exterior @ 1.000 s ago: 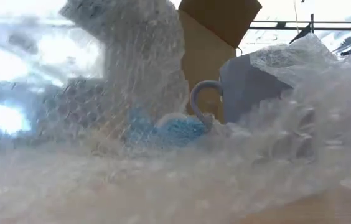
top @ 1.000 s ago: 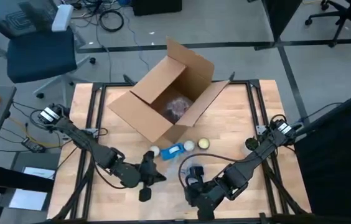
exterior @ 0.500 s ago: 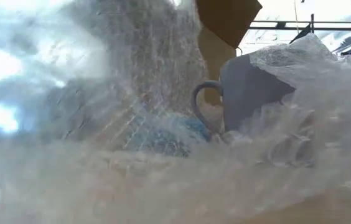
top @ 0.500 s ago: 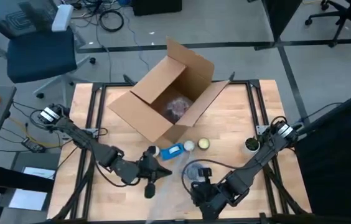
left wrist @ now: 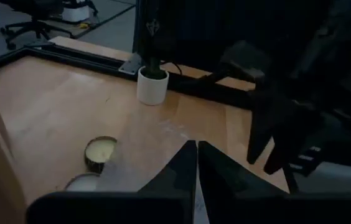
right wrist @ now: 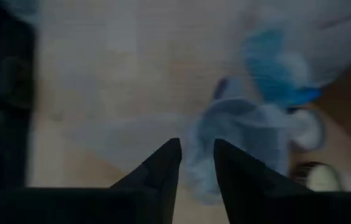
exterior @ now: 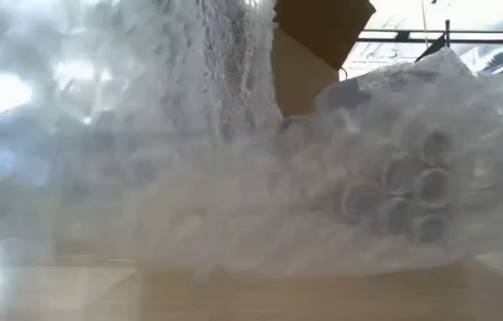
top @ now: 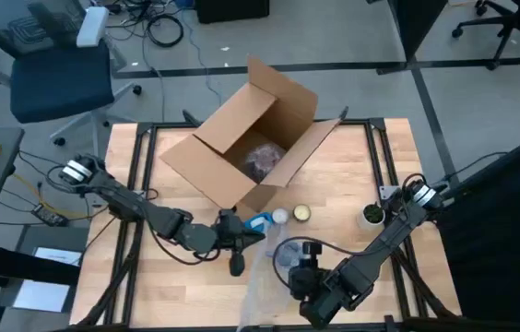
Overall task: Wrap mug
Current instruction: Wrap the purple mug with the bubble wrap
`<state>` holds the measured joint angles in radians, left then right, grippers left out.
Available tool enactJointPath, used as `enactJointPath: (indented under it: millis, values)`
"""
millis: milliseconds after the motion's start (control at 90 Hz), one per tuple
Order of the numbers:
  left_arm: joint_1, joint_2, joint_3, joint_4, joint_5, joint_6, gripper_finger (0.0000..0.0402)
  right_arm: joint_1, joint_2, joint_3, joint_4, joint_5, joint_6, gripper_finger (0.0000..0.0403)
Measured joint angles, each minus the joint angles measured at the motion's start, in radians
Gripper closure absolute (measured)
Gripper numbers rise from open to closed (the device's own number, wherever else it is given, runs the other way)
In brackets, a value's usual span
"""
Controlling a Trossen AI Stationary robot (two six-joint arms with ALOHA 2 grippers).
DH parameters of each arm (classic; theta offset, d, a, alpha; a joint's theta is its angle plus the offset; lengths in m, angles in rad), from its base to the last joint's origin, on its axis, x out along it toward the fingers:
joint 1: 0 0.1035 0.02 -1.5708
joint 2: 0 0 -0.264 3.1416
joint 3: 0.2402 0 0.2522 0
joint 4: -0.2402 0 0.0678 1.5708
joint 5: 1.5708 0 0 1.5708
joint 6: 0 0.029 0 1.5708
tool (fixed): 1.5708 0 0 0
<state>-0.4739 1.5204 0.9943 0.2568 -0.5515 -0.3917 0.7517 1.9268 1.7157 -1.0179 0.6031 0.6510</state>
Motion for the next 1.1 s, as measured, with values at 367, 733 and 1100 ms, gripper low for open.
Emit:
enactJointPath:
  millis: [367,733,1100]
  values:
    - [0.076,0.046,0.0,0.147,0.01,0.027,0.0402,0.066,-0.004,0.0,0.146,-0.024,-0.026,0.0323]
    - [0.151,0.047,0.0,0.15,-0.06,0.045,0.0402,0.145,0.001,-0.024,0.37,0.029,0.052,0.0268]
    - [0.128,0.036,0.001,0.12,0.067,0.177,0.0402,0.112,0.003,-0.119,0.415,0.03,0.157,0.0133]
